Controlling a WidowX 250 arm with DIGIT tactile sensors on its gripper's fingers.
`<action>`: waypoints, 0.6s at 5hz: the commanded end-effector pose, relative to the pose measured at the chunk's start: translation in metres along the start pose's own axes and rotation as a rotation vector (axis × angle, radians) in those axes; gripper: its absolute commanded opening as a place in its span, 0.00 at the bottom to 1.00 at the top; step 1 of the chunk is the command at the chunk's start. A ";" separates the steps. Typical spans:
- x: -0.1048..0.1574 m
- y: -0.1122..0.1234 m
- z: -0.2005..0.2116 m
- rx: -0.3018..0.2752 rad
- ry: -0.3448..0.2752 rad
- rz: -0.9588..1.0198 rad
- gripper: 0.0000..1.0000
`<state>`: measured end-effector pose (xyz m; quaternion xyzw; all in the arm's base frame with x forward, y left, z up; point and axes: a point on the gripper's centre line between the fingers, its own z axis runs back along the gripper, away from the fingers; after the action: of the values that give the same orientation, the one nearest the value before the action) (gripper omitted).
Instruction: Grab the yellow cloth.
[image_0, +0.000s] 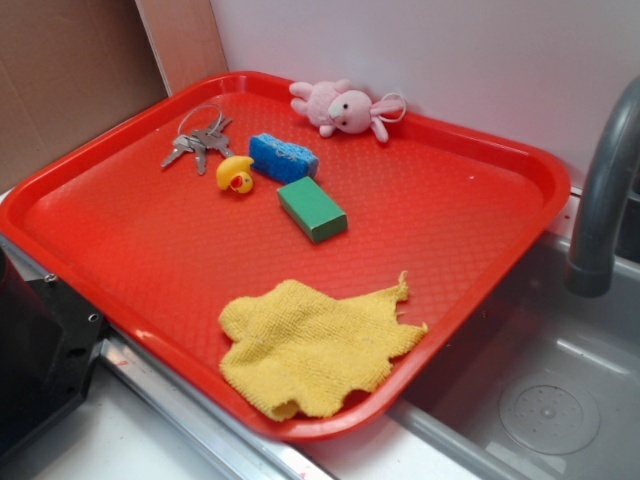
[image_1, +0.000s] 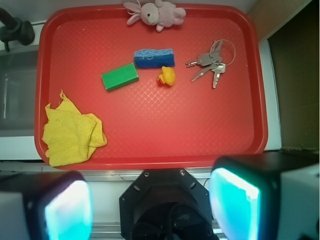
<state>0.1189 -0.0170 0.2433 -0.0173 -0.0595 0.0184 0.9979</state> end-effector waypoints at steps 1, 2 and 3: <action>0.000 0.000 0.000 0.000 0.000 0.000 1.00; 0.004 -0.001 -0.003 0.014 -0.023 0.007 1.00; 0.007 -0.003 -0.007 0.021 -0.023 0.004 1.00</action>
<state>0.1257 -0.0178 0.2349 -0.0074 -0.0672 0.0262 0.9974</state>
